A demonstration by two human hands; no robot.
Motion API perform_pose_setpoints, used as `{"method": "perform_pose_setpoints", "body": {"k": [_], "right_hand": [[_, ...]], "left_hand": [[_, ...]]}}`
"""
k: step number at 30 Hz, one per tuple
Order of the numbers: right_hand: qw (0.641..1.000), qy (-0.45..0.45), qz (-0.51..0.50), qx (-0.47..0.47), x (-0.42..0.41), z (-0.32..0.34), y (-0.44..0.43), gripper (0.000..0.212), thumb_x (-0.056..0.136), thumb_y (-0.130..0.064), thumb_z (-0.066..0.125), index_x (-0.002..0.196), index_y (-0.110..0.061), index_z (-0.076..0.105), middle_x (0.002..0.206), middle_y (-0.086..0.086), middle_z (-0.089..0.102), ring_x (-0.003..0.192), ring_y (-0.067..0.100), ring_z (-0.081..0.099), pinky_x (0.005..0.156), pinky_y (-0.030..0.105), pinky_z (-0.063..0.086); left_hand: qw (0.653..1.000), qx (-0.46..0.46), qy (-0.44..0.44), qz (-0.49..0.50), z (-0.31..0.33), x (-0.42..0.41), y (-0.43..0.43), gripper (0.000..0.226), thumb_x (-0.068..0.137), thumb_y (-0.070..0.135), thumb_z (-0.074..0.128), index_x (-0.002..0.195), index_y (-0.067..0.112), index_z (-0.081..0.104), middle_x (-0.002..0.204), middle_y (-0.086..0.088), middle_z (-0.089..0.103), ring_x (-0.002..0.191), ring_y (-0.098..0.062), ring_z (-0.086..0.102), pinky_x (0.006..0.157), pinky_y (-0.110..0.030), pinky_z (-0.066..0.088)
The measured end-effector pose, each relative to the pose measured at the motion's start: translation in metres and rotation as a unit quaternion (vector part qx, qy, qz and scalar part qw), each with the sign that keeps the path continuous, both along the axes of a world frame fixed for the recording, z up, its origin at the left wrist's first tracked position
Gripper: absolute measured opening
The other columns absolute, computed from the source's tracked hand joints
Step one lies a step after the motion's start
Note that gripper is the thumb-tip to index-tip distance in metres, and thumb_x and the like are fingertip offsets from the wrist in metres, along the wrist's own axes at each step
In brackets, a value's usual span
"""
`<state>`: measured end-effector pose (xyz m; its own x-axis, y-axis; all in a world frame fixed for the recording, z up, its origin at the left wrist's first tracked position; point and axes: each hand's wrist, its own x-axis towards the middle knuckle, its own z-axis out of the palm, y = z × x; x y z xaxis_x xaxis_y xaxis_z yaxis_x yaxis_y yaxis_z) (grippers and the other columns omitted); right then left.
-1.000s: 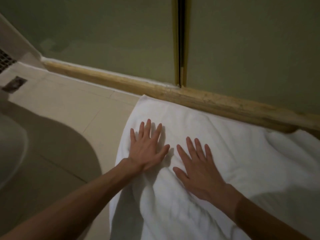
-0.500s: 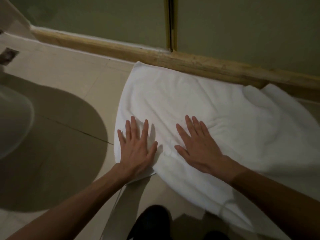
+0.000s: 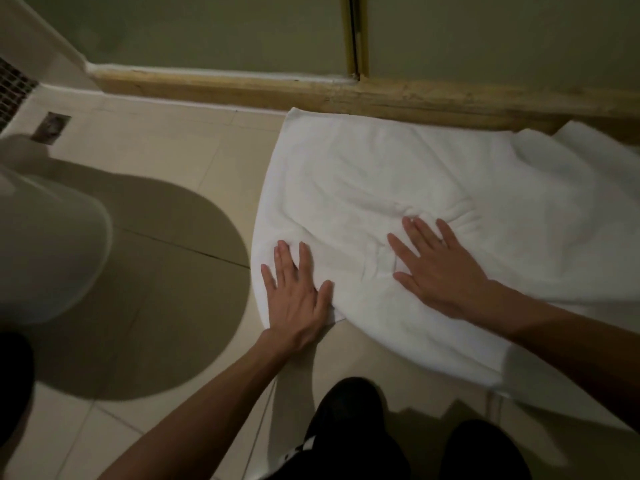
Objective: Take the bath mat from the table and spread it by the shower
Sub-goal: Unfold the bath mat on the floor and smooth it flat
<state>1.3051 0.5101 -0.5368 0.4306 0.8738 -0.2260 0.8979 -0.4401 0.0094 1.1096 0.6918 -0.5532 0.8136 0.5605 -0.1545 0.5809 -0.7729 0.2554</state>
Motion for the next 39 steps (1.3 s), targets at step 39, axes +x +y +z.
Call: {"method": "perform_pose_setpoints", "body": {"k": [39], "right_hand": [[0.995, 0.077, 0.064, 0.014, -0.063, -0.001, 0.021, 0.071, 0.093, -0.056, 0.017, 0.15, -0.014, 0.019, 0.156, 0.022, 0.007, 0.144, 0.04, 0.006, 0.113, 0.057, 0.015]], "left_hand": [[0.996, 0.028, 0.082, -0.008, 0.001, -0.019, 0.049, 0.074, 0.088, 0.073, 0.003, 0.149, 0.038, -0.018, 0.157, -0.004, -0.029, 0.142, -0.024, -0.03, 0.107, -0.059, -0.021]]}}
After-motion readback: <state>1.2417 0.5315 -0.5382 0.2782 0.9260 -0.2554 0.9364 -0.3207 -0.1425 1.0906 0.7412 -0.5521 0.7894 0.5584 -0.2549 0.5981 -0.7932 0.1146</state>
